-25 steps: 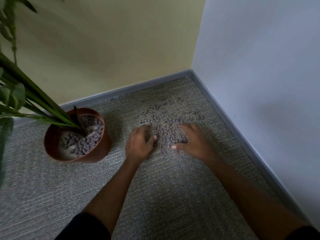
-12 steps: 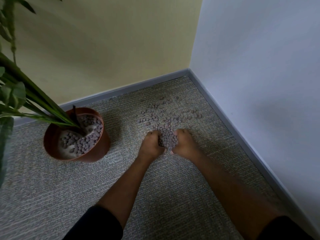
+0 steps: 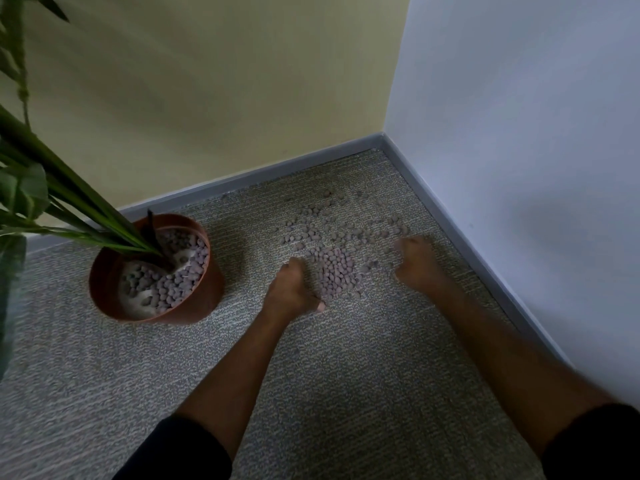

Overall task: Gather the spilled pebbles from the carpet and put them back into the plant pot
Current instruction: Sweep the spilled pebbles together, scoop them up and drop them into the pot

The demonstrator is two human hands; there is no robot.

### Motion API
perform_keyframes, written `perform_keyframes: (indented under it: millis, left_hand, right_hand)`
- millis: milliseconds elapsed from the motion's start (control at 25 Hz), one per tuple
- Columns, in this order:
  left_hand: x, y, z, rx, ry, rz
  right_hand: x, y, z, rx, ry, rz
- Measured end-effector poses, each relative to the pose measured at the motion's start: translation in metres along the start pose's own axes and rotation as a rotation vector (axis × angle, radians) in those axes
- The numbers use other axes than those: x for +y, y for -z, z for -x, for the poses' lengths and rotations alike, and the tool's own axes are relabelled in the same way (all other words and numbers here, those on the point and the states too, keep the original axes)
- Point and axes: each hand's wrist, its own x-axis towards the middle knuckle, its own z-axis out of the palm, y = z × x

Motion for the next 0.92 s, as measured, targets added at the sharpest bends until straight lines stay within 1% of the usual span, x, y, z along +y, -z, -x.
perform_keyframes:
  millis: [80,160,280,360,440,560,600,760,920]
  left_hand:
    - [0.003,-0.005,-0.002,0.025,-0.014,0.063]
    - [0.007,-0.010,-0.003,0.035,-0.025,0.122]
    - [0.015,-0.013,-0.001,0.014,-0.028,0.206]
    - [0.012,-0.008,-0.003,-0.008,-0.028,0.241]
    - [0.005,-0.002,-0.008,-0.035,-0.051,0.190]
    - [0.006,-0.002,-0.010,-0.027,-0.077,0.030]
    - [0.008,-0.004,-0.010,-0.022,-0.081,0.004]
    - [0.019,-0.012,-0.011,0.004,-0.100,-0.011]
    - [0.023,-0.017,-0.009,0.085,-0.079,0.060]
  right_hand:
    - [-0.010,-0.005,0.001,-0.031,0.043,0.064]
    - [-0.028,-0.016,0.006,-0.046,0.106,0.043]
    - [-0.050,-0.035,0.014,-0.092,0.186,-0.053]
    - [-0.055,-0.035,0.014,-0.126,0.120,-0.183]
    - [-0.050,-0.025,0.010,-0.183,0.038,-0.257]
    - [-0.048,-0.017,0.013,-0.386,0.011,-0.116]
    - [-0.051,-0.020,0.018,-0.407,0.013,-0.084]
    - [-0.070,-0.045,0.026,-0.309,0.120,-0.042]
    - [-0.085,-0.054,0.023,-0.224,0.132,-0.099]
